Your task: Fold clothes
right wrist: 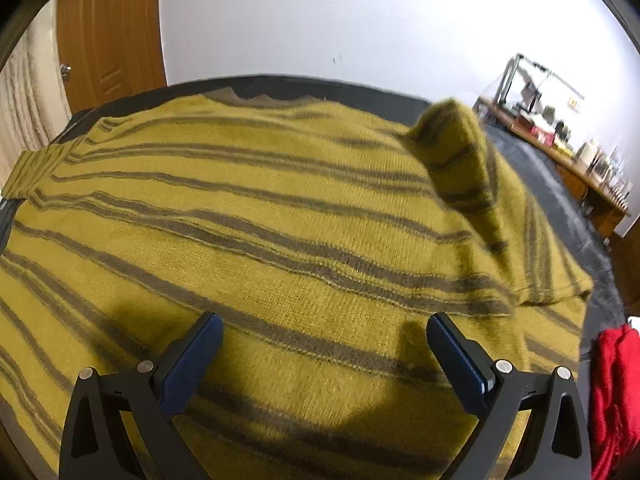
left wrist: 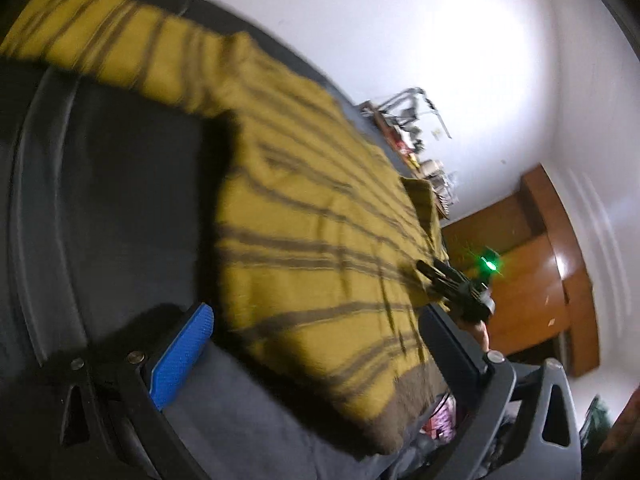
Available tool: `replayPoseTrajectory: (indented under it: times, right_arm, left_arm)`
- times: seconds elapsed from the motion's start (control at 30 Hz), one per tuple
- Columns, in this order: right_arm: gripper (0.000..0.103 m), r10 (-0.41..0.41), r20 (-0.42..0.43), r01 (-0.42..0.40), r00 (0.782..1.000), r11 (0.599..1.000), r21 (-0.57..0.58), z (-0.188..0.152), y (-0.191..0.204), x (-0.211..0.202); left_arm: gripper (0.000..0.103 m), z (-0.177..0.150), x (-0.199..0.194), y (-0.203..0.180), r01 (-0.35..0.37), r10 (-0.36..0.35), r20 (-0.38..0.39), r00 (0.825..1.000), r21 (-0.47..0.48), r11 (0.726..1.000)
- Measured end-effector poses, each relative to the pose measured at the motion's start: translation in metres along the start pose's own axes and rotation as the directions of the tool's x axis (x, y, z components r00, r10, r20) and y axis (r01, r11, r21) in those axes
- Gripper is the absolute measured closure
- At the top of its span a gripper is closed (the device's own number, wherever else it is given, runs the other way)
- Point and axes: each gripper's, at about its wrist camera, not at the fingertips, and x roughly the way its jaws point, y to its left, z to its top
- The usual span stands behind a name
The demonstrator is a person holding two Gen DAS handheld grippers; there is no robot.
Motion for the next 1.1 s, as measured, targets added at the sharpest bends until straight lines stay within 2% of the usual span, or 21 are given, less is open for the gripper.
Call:
replayPoseTrajectory:
  times: [0.1,0.27,0.37,0.5,0.53,0.6,0.63,0.7,0.77,0.8,0.83,0.93,1.0,1.1]
  right_arm:
    - [0.000,0.130,0.054,-0.128,0.990,0.991,-0.047,-0.005,0.021,-0.033]
    - [0.000,0.333,0.037,-0.320,0.942,0.927,-0.194,-0.019,0.085,-0.077]
    - [0.000,0.430,0.001,-0.409,0.903,0.860,-0.306,-0.033,0.131,-0.096]
    - [0.000,0.552,-0.095,-0.532,0.828,0.723,-0.441,-0.052,0.197,-0.112]
    - [0.000,0.549,-0.107,-0.526,0.829,0.700,-0.483,-0.057,0.212,-0.112]
    - [0.000,0.524,-0.111,-0.487,0.845,0.666,-0.565,-0.068,0.238,-0.112]
    - [0.000,0.500,-0.100,-0.454,0.860,0.660,-0.598,-0.072,0.246,-0.111]
    - [0.000,0.408,-0.039,-0.342,0.912,0.706,-0.620,-0.074,0.248,-0.101]
    - [0.000,0.325,0.002,-0.263,0.946,0.770,-0.581,-0.067,0.239,-0.088]
    - [0.000,0.282,0.020,-0.230,0.959,0.820,-0.523,-0.060,0.225,-0.080]
    - [0.000,0.255,0.026,-0.213,0.967,0.857,-0.468,-0.053,0.212,-0.073]
    - [0.000,0.263,0.018,-0.251,0.965,0.937,-0.243,-0.040,0.163,-0.061]
    - [0.000,0.259,0.010,-0.257,0.966,0.960,-0.112,-0.033,0.135,-0.053]
    - [0.000,0.208,0.000,-0.208,0.978,0.977,-0.050,-0.035,0.114,-0.044]
  left_arm:
    - [0.000,0.001,0.004,-0.002,0.048,-0.048,-0.015,0.999,0.000,0.999]
    - [0.000,0.001,0.016,-0.011,0.082,-0.082,-0.035,0.996,0.015,0.997]
    - [0.000,0.002,0.019,-0.013,0.108,-0.107,-0.041,0.993,0.008,0.994]
    - [0.000,0.007,0.018,-0.012,0.151,-0.151,-0.027,0.988,-0.033,0.988]
    - [0.000,0.009,0.017,-0.013,0.162,-0.163,-0.022,0.986,-0.039,0.986]
    - [0.000,0.012,0.014,-0.015,0.184,-0.185,-0.013,0.983,-0.047,0.982]
    - [0.000,0.013,0.014,-0.018,0.193,-0.194,-0.011,0.981,-0.046,0.980]
    - [0.000,0.016,0.017,-0.025,0.203,-0.203,-0.012,0.979,-0.039,0.978]
    - [0.000,0.017,0.019,-0.031,0.214,-0.214,-0.016,0.977,-0.030,0.976]
    - [0.000,0.018,0.019,-0.034,0.220,-0.220,-0.018,0.975,-0.025,0.975]
    - [0.000,0.018,0.021,-0.036,0.226,-0.227,-0.021,0.974,-0.021,0.974]
    - [0.000,0.019,0.028,-0.039,0.247,-0.248,-0.039,0.968,-0.026,0.969]
    - [0.000,0.018,0.036,-0.041,0.252,-0.254,-0.060,0.965,-0.034,0.967]
    - [0.000,0.015,0.050,-0.044,0.246,-0.249,-0.098,0.964,-0.042,0.968]
